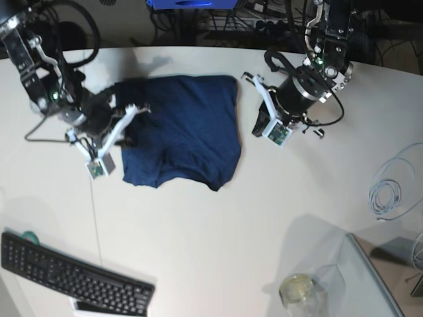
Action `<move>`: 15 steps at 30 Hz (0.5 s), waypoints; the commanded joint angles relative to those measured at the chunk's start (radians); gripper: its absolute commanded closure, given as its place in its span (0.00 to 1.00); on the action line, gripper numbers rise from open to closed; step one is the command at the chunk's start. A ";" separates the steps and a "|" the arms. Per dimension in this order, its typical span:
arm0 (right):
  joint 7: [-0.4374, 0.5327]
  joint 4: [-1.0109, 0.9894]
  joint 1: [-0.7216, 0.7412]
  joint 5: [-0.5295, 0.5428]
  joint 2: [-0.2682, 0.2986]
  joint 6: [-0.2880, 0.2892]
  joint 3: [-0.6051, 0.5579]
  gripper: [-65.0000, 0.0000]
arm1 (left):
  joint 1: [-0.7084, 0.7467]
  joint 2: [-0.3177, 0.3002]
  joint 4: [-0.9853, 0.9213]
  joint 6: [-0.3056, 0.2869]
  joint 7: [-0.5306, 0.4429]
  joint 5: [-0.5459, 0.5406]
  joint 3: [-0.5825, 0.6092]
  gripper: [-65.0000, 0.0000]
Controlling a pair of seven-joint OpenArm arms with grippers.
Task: Layout the t-shirt on the table in an organized manner, then fold the t-shirt properly
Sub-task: 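Smooth the shirt's sides with both grippers to square the rectangle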
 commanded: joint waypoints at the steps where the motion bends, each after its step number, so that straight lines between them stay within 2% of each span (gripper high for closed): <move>1: 0.010 -0.008 0.049 0.004 -0.001 0.008 0.006 1.00 | -0.019 0.019 -0.013 0.001 -0.019 -0.011 0.004 1.00; 4: -0.013 -0.079 0.133 0.004 -0.044 0.014 0.005 1.00 | -0.074 0.035 -0.104 0.001 -0.021 -0.011 0.015 1.00; 9: -0.013 -0.214 0.205 0.003 -0.102 0.100 0.012 1.00 | -0.092 0.056 -0.191 0.001 -0.025 -0.010 0.013 1.00; 13: -0.004 -0.349 0.243 0.003 -0.121 0.135 0.014 1.00 | -0.086 0.056 -0.210 0.001 -0.025 -0.010 0.012 1.00; 15: 0.030 -0.419 0.260 0.003 -0.122 0.155 0.015 1.00 | -0.083 0.053 -0.214 0.001 -0.025 -0.010 0.007 1.00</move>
